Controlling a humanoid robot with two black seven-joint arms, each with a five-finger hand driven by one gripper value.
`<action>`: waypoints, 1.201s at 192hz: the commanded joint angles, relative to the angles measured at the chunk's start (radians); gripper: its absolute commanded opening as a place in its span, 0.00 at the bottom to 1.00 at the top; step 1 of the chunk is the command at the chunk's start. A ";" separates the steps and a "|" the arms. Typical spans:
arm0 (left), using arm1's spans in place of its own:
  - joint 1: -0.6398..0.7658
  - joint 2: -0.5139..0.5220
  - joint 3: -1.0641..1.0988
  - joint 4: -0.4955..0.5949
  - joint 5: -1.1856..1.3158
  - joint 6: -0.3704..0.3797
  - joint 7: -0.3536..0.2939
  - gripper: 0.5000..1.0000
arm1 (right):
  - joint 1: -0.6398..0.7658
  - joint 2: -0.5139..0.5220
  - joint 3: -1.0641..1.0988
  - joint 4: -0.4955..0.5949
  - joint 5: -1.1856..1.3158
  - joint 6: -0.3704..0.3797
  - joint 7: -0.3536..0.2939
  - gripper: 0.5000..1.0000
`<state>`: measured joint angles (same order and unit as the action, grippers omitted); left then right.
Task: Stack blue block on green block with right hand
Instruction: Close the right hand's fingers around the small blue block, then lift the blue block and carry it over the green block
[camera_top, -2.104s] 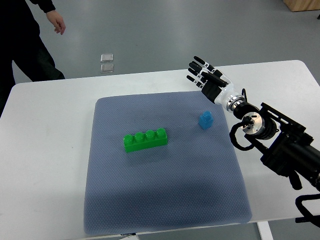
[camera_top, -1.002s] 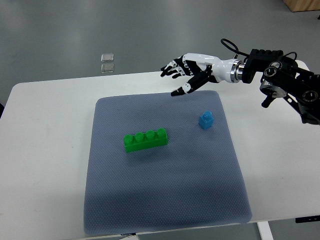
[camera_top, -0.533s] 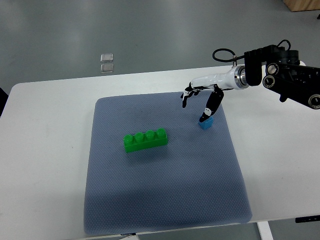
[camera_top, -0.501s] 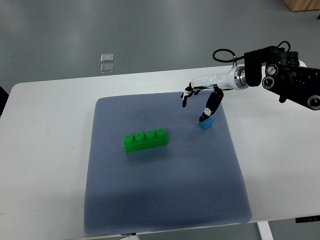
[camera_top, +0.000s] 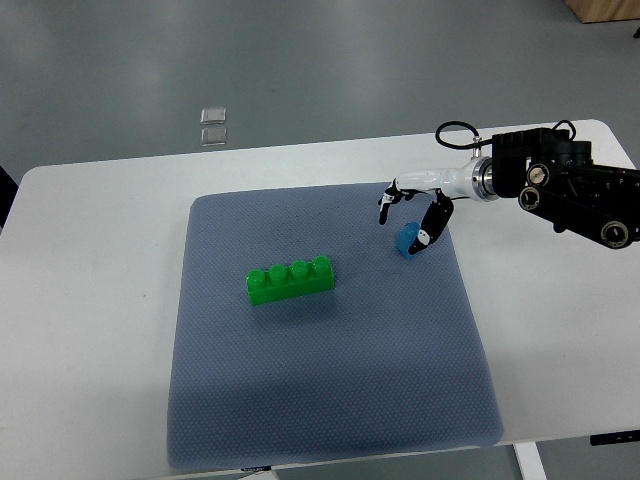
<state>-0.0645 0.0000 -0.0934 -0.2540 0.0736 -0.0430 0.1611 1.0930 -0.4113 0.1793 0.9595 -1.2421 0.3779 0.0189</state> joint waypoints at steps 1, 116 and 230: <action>0.000 0.000 0.000 0.001 0.000 0.000 0.001 1.00 | -0.010 0.000 0.000 -0.002 -0.013 -0.008 0.006 0.82; 0.000 0.000 -0.002 0.001 0.000 0.000 0.001 1.00 | -0.048 -0.001 -0.021 -0.011 -0.071 -0.056 0.082 0.62; 0.002 0.000 0.000 0.002 0.000 0.000 0.001 1.00 | -0.048 -0.001 -0.040 -0.044 -0.102 -0.088 0.107 0.30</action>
<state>-0.0639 0.0000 -0.0938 -0.2515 0.0733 -0.0430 0.1626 1.0446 -0.4127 0.1495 0.9189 -1.3421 0.2958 0.1205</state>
